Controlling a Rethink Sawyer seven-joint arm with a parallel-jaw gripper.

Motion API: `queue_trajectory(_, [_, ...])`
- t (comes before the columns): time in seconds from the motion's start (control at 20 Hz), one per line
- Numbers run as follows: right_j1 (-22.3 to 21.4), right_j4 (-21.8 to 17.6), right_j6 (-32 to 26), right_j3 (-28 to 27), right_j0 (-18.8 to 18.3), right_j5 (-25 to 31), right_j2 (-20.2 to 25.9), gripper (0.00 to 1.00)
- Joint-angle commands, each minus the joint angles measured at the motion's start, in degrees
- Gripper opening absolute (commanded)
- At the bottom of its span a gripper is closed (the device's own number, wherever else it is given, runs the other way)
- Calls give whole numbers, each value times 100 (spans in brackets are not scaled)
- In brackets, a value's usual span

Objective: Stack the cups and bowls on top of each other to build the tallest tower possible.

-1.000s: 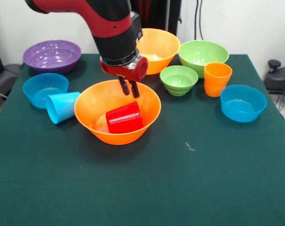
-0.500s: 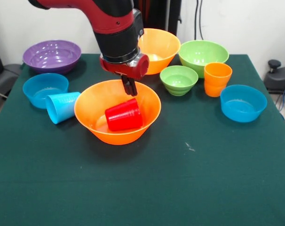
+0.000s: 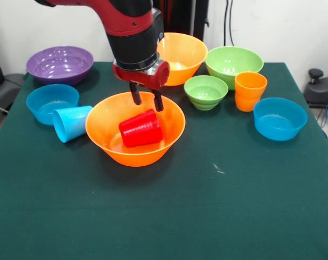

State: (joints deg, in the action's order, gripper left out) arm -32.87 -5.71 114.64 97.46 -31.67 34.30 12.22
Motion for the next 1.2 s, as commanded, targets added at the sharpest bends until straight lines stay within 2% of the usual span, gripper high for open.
queue_trajectory(0.05, [187, -481, 40, -369, 189, -451, 22, 100])
queue_trajectory(0.2, [347, -885, 123, -639, 514, -765, -365, 100])
queue_trajectory(0.3, [362, -1000, 215, -709, 663, -869, -515, 100])
queue_trajectory(0.5, [311, -1074, 252, -839, 868, -748, -698, 100])
queue_trajectory(0.65, [305, -1218, 337, -1090, 1166, -648, -1003, 100])
queue_trajectory(0.75, [254, -1178, 322, -1161, 1250, -478, -1067, 100])
queue_trajectory(0.95, [24, -881, 206, -1000, 1193, -126, -981, 100])
queue_trajectory(1.2, [-78, -772, 177, -881, 1186, -97, -983, 100])
